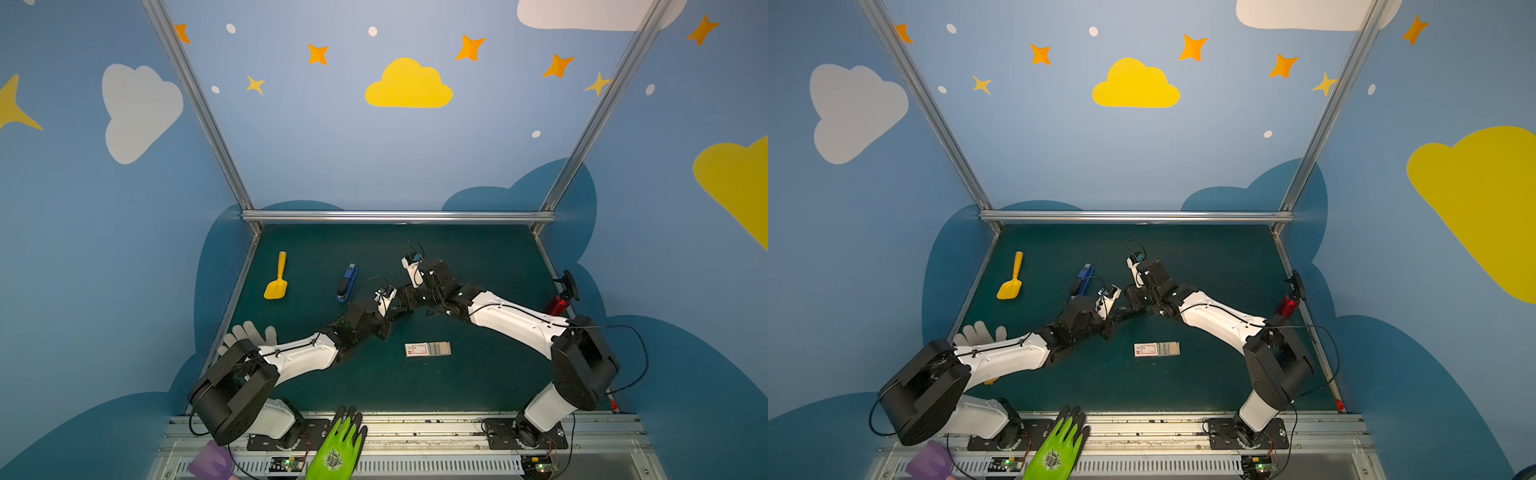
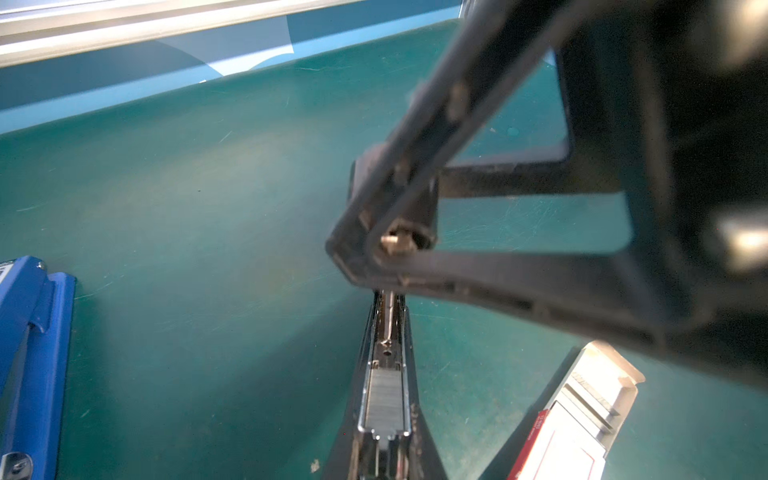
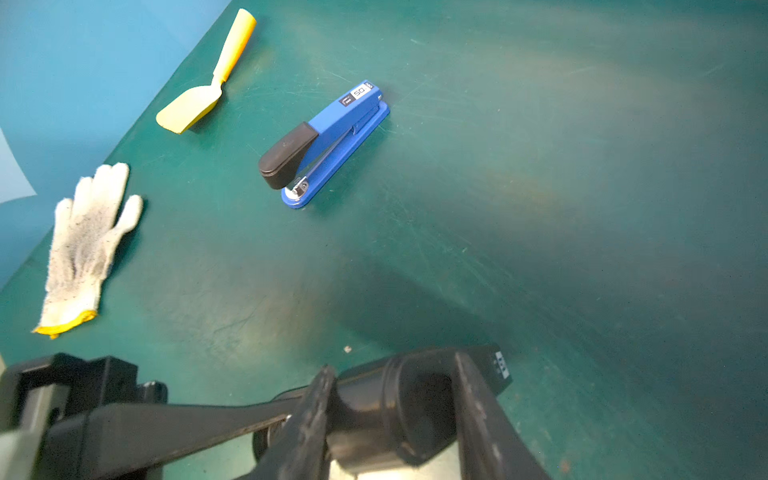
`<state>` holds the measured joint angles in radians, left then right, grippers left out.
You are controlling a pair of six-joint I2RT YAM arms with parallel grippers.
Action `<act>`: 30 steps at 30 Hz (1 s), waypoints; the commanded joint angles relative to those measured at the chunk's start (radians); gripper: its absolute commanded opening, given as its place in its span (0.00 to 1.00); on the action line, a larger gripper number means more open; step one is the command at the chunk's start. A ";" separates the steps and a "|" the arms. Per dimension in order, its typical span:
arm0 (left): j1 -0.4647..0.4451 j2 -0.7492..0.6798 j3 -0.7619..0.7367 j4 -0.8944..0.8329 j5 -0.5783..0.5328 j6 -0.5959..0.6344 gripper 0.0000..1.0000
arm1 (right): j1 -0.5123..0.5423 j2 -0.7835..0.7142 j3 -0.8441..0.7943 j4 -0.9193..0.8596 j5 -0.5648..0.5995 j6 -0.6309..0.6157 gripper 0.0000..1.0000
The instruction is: Load the staples into the stapler
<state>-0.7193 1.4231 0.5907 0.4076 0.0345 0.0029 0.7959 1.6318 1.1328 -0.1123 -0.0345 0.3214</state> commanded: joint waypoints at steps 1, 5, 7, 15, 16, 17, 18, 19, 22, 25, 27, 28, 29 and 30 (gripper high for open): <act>-0.016 -0.011 0.053 0.109 0.036 -0.035 0.04 | 0.075 -0.027 -0.015 0.056 -0.280 0.172 0.45; -0.016 -0.011 0.050 0.105 0.011 -0.033 0.04 | 0.074 -0.046 -0.034 0.057 -0.270 0.183 0.53; -0.016 -0.009 0.047 0.100 -0.001 -0.033 0.04 | 0.072 -0.061 -0.046 0.051 -0.261 0.183 0.56; -0.016 0.015 0.035 0.091 -0.058 -0.031 0.04 | 0.045 -0.139 -0.104 0.031 -0.246 0.173 0.63; -0.016 0.020 0.035 0.091 -0.062 -0.030 0.04 | 0.043 -0.151 -0.109 0.025 -0.237 0.171 0.63; -0.015 0.026 0.035 0.093 -0.077 -0.029 0.04 | 0.038 -0.162 -0.113 0.010 -0.224 0.170 0.64; -0.016 0.034 0.035 0.098 -0.093 -0.027 0.04 | 0.030 -0.172 -0.118 -0.007 -0.218 0.168 0.64; -0.016 0.042 0.035 0.101 -0.106 -0.021 0.04 | 0.019 -0.178 -0.125 -0.019 -0.214 0.169 0.64; -0.014 0.089 0.052 0.109 -0.161 0.006 0.04 | -0.027 -0.216 -0.177 -0.032 -0.217 0.175 0.64; -0.005 0.166 0.088 0.123 -0.212 0.028 0.04 | -0.072 -0.274 -0.245 -0.045 -0.209 0.179 0.64; 0.008 0.229 0.126 0.119 -0.227 0.033 0.04 | -0.103 -0.320 -0.286 -0.063 -0.202 0.181 0.64; 0.015 0.255 0.148 0.112 -0.232 0.030 0.04 | -0.116 -0.339 -0.304 -0.071 -0.199 0.183 0.64; 0.021 0.286 0.172 0.101 -0.234 0.025 0.04 | -0.129 -0.360 -0.322 -0.077 -0.194 0.185 0.64; 0.028 0.314 0.198 0.086 -0.235 0.019 0.04 | -0.141 -0.380 -0.339 -0.084 -0.188 0.185 0.64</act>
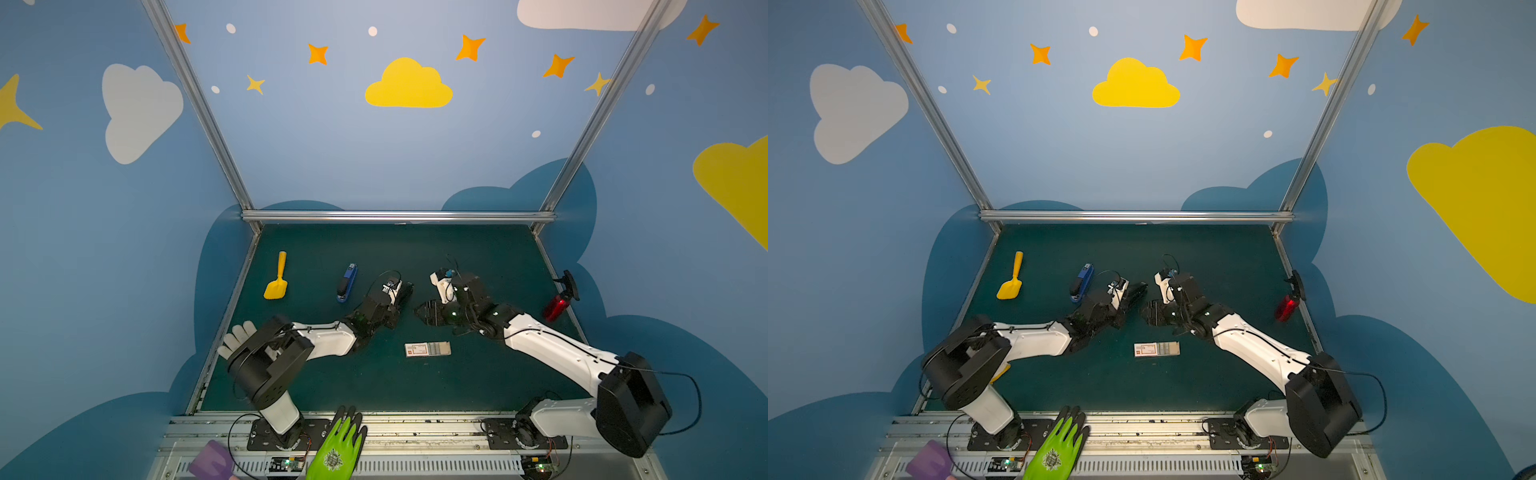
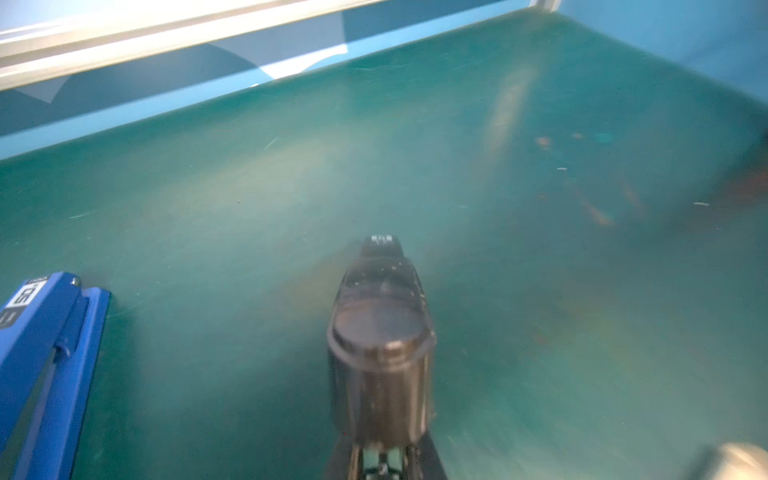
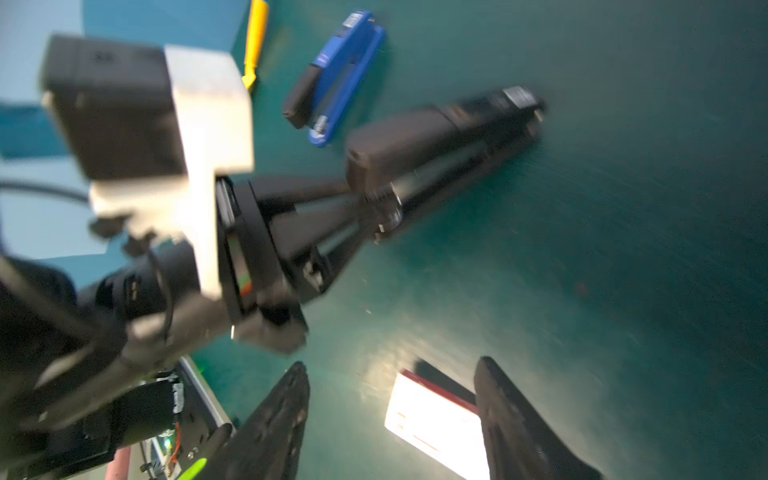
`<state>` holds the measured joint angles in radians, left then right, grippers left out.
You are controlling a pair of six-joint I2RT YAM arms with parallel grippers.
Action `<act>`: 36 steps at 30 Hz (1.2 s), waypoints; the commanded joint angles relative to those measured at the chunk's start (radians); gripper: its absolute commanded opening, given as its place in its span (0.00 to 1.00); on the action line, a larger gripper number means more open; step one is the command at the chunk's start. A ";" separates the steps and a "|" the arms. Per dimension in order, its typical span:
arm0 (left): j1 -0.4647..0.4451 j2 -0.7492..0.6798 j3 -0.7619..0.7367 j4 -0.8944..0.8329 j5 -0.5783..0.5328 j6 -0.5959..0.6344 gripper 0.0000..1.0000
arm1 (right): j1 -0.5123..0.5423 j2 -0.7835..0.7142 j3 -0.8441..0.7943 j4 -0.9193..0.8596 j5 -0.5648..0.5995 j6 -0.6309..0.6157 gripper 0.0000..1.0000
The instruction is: Load the staples into the stapler
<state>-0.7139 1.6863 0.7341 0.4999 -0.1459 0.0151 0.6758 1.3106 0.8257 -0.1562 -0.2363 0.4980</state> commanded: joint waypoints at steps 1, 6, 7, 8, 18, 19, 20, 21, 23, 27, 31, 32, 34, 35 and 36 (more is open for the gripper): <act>0.029 0.074 0.074 -0.024 -0.054 0.005 0.04 | -0.029 -0.076 -0.046 -0.048 0.023 0.010 0.64; 0.043 0.188 0.200 -0.167 -0.058 0.003 0.04 | -0.060 -0.157 -0.111 -0.045 0.065 0.013 0.64; 0.042 0.203 0.218 -0.203 -0.057 0.003 0.04 | -0.064 -0.170 -0.122 -0.041 0.078 0.013 0.64; 0.041 0.212 0.230 -0.231 -0.054 0.001 0.04 | -0.067 -0.182 -0.131 -0.036 0.091 0.013 0.64; 0.011 0.152 0.204 -0.378 -0.054 -0.036 0.32 | -0.078 -0.205 -0.188 0.043 0.121 0.016 0.65; 0.008 0.133 0.198 -0.397 -0.040 -0.040 0.35 | -0.078 -0.203 -0.188 0.040 0.117 0.016 0.65; 0.007 0.113 0.190 -0.412 -0.028 -0.046 0.38 | -0.079 -0.201 -0.188 0.041 0.109 0.014 0.65; 0.007 0.096 0.180 -0.421 -0.020 -0.053 0.42 | -0.079 -0.199 -0.188 0.043 0.101 0.013 0.65; 0.007 0.052 0.164 -0.446 -0.003 -0.064 0.45 | -0.079 -0.196 -0.188 0.046 0.072 0.004 0.67; 0.008 -0.052 0.156 -0.514 0.023 -0.087 0.48 | -0.079 -0.179 -0.180 0.049 0.003 -0.019 0.69; 0.021 -0.100 0.238 -0.632 0.016 -0.167 0.62 | -0.079 -0.155 -0.159 0.024 -0.029 -0.033 0.68; 0.030 -0.088 0.282 -0.685 0.022 -0.181 0.66 | -0.079 -0.152 -0.157 0.017 -0.032 -0.035 0.68; 0.058 -0.017 0.433 -0.866 0.040 -0.191 0.66 | -0.079 -0.144 -0.158 0.004 -0.035 -0.036 0.68; 0.069 0.024 0.509 -0.956 0.075 -0.168 0.66 | -0.079 -0.140 -0.157 0.001 -0.038 -0.035 0.68; 0.078 0.074 0.586 -1.038 0.102 -0.156 0.65 | -0.079 -0.136 -0.132 -0.004 -0.042 -0.033 0.68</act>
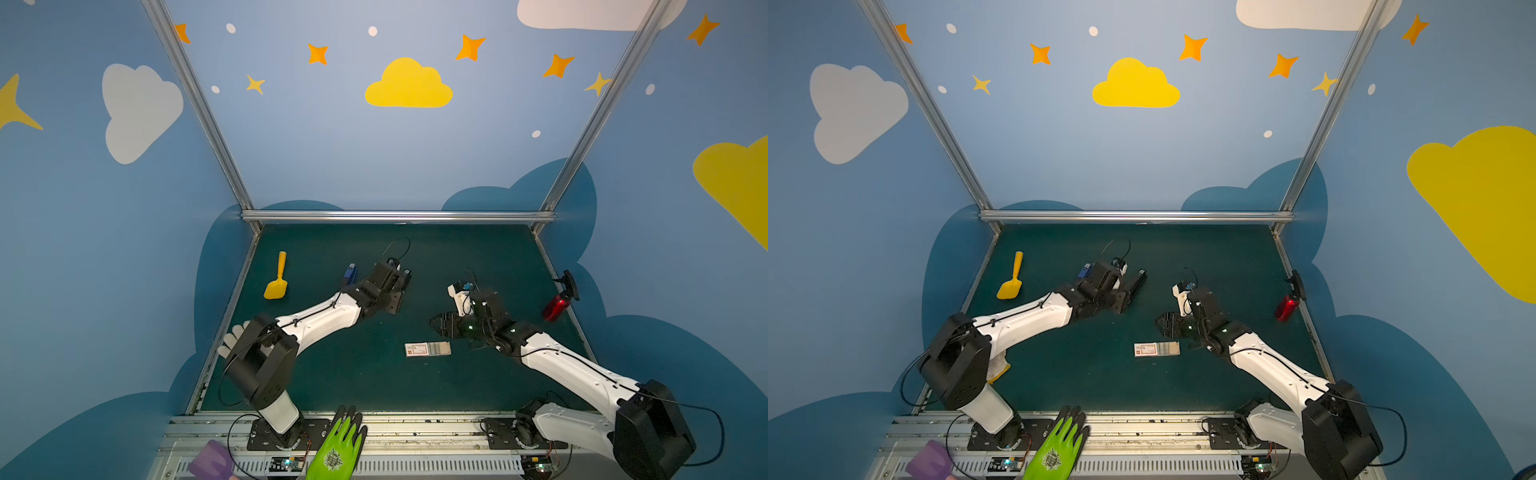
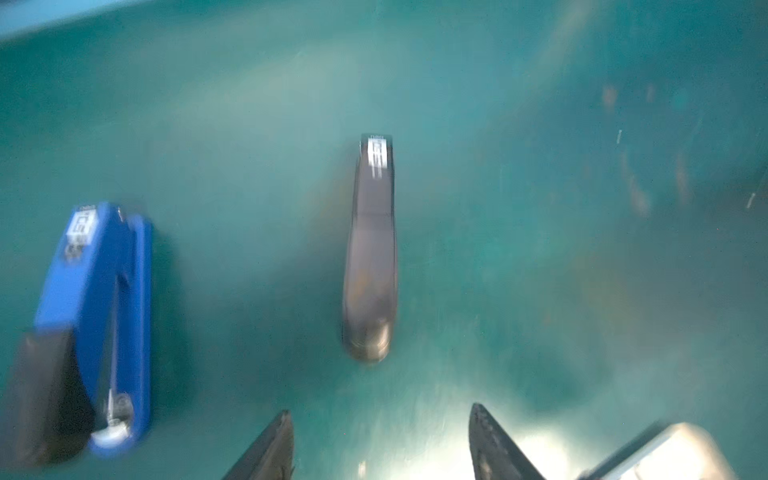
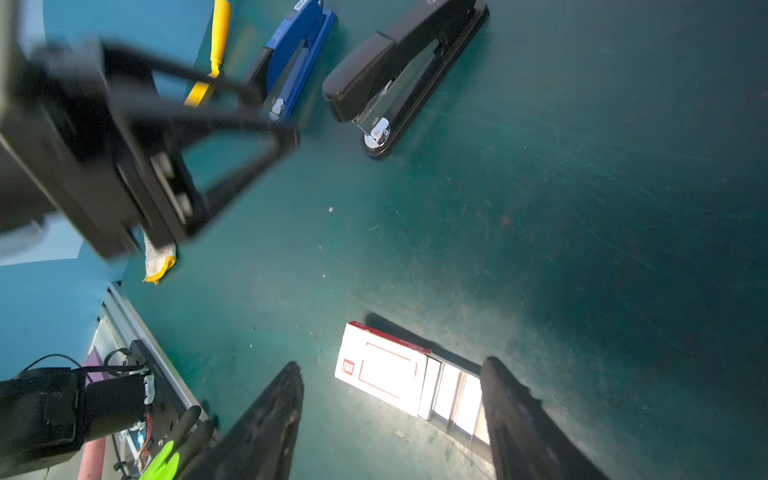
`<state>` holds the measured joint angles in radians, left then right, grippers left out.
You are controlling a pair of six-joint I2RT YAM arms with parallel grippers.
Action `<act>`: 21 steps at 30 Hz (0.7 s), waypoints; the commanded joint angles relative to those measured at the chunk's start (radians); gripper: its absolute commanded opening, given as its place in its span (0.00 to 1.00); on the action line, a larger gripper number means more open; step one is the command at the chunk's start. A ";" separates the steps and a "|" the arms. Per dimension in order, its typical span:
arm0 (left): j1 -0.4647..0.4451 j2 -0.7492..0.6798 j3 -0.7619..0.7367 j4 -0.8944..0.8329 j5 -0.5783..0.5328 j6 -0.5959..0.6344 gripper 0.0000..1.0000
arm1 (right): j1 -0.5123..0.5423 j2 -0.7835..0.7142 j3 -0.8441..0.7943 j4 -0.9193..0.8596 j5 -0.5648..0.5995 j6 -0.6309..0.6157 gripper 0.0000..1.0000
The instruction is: Load the staples into the stapler
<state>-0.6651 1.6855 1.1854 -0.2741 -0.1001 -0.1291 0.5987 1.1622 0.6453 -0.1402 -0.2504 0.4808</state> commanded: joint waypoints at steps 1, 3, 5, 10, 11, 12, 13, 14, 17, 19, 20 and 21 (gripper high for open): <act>0.036 0.121 0.204 -0.328 0.074 -0.001 0.65 | -0.002 0.015 0.052 -0.024 -0.032 -0.015 0.68; 0.042 0.190 0.297 -0.409 0.095 0.009 0.65 | -0.002 0.019 0.056 -0.038 -0.036 -0.015 0.67; 0.051 0.247 0.371 -0.467 0.112 0.011 0.64 | -0.002 0.020 0.051 -0.041 -0.039 -0.013 0.67; 0.061 0.347 0.504 -0.559 0.121 0.018 0.61 | -0.005 -0.004 0.033 -0.041 -0.029 -0.005 0.67; 0.062 0.358 0.520 -0.567 0.128 0.021 0.60 | -0.006 -0.006 0.033 -0.042 -0.027 -0.005 0.67; 0.062 0.371 0.537 -0.573 0.133 0.024 0.59 | -0.008 -0.008 0.033 -0.045 -0.026 -0.004 0.67; 0.062 0.382 0.552 -0.580 0.134 0.026 0.58 | -0.010 -0.011 0.033 -0.047 -0.026 -0.004 0.67; 0.062 0.393 0.564 -0.585 0.136 0.030 0.55 | -0.011 -0.013 0.033 -0.045 -0.026 -0.004 0.67; 0.062 0.419 0.588 -0.591 0.140 0.039 0.45 | -0.013 -0.009 0.007 -0.042 -0.027 -0.002 0.67; 0.062 0.441 0.605 -0.600 0.142 0.046 0.38 | -0.014 -0.006 0.007 -0.041 -0.030 -0.001 0.67; 0.062 0.451 0.611 -0.607 0.140 0.049 0.34 | -0.014 -0.005 0.007 -0.042 -0.030 -0.001 0.67; 0.062 0.463 0.619 -0.614 0.140 0.054 0.28 | -0.014 -0.005 0.008 -0.039 -0.030 -0.001 0.67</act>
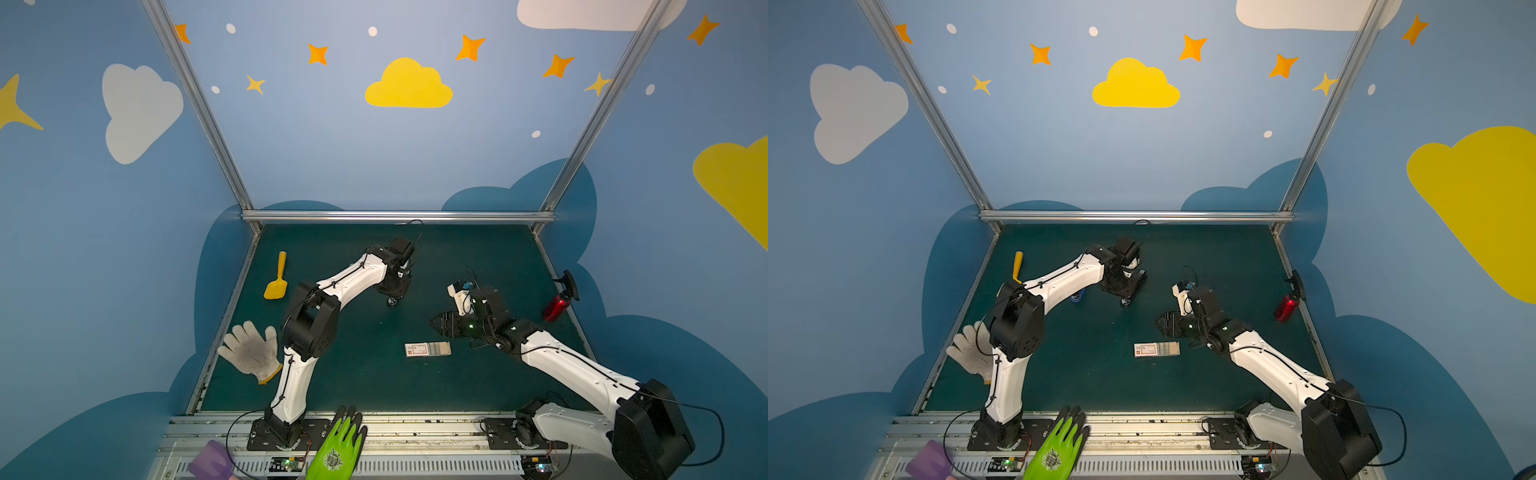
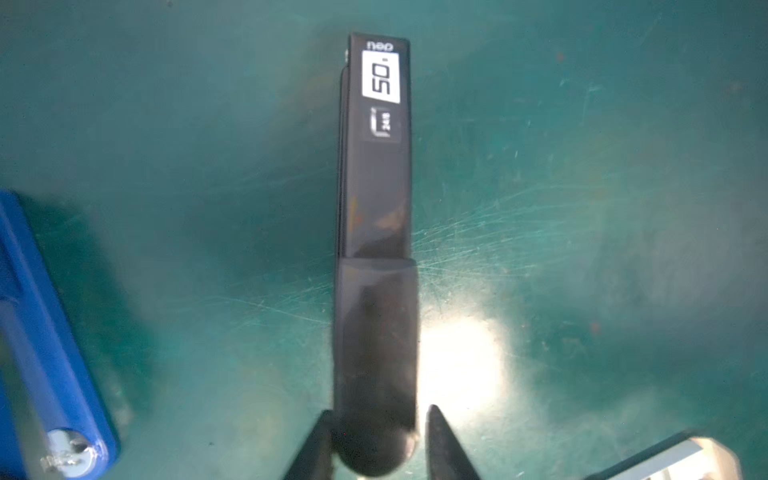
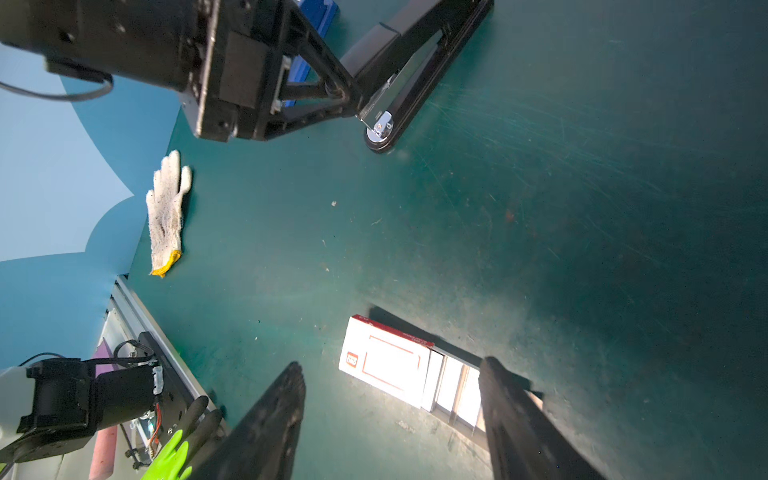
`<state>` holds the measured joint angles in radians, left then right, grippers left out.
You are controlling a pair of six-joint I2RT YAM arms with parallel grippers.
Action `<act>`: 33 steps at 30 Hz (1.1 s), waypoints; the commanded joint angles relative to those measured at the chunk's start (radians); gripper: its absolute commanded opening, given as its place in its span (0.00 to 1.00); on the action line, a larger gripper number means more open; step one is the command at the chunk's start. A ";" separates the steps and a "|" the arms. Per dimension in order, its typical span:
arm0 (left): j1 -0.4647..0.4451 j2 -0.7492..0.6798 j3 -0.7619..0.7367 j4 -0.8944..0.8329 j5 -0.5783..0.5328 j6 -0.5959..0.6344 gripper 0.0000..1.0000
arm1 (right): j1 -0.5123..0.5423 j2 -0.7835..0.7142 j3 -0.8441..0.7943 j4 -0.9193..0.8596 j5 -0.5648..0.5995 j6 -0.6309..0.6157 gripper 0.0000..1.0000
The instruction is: Load the staples into the stapler
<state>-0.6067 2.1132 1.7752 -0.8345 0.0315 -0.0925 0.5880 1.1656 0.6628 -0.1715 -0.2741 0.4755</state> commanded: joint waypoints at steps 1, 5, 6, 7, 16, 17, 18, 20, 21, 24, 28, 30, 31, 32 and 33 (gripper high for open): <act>0.005 0.047 0.033 -0.059 0.008 0.021 0.23 | -0.004 -0.010 -0.012 -0.006 -0.007 0.006 0.67; 0.005 0.084 0.029 -0.070 0.011 0.028 0.09 | -0.005 -0.011 -0.015 -0.006 -0.007 0.009 0.66; 0.005 0.093 0.026 -0.071 0.016 0.029 0.07 | -0.005 -0.012 -0.017 -0.006 -0.006 0.009 0.66; 0.005 0.100 0.022 -0.071 0.021 0.027 0.06 | -0.005 -0.013 -0.017 -0.004 -0.007 0.011 0.66; 0.005 0.099 -0.012 -0.052 0.015 0.023 0.04 | -0.004 -0.012 -0.019 0.000 -0.013 0.021 0.66; 0.005 0.097 -0.008 -0.054 0.001 0.022 0.04 | -0.005 -0.011 -0.017 0.002 -0.014 0.023 0.66; 0.007 0.091 -0.008 -0.052 -0.009 0.022 0.04 | -0.005 -0.011 -0.017 0.002 -0.017 0.024 0.67; 0.011 0.071 -0.010 -0.043 -0.029 0.020 0.05 | -0.005 -0.011 -0.015 0.004 -0.022 0.026 0.66; 0.016 0.061 -0.008 -0.042 -0.033 0.018 0.08 | -0.005 -0.009 -0.015 0.007 -0.025 0.027 0.66; 0.028 0.031 0.005 -0.046 -0.051 0.016 0.14 | -0.004 -0.001 -0.010 0.009 -0.034 0.029 0.67; 0.035 -0.005 0.000 -0.049 -0.066 0.013 0.42 | -0.005 0.024 0.004 0.017 -0.059 0.029 0.67; 0.035 -0.029 -0.012 -0.045 -0.065 0.008 0.50 | -0.005 0.033 0.005 0.017 -0.066 0.028 0.68; 0.035 -0.048 -0.027 -0.036 -0.060 0.003 0.52 | -0.005 0.038 0.005 0.018 -0.068 0.026 0.69; 0.034 -0.072 -0.045 -0.023 -0.059 -0.005 0.54 | -0.005 0.042 0.006 0.018 -0.068 0.024 0.69; 0.034 -0.095 -0.063 -0.010 -0.059 -0.010 0.56 | -0.005 0.047 0.035 0.016 -0.069 0.022 0.70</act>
<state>-0.5755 2.0964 1.7416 -0.8478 -0.0093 -0.0872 0.5861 1.2003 0.6563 -0.1642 -0.3233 0.4976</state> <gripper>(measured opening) 0.550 0.700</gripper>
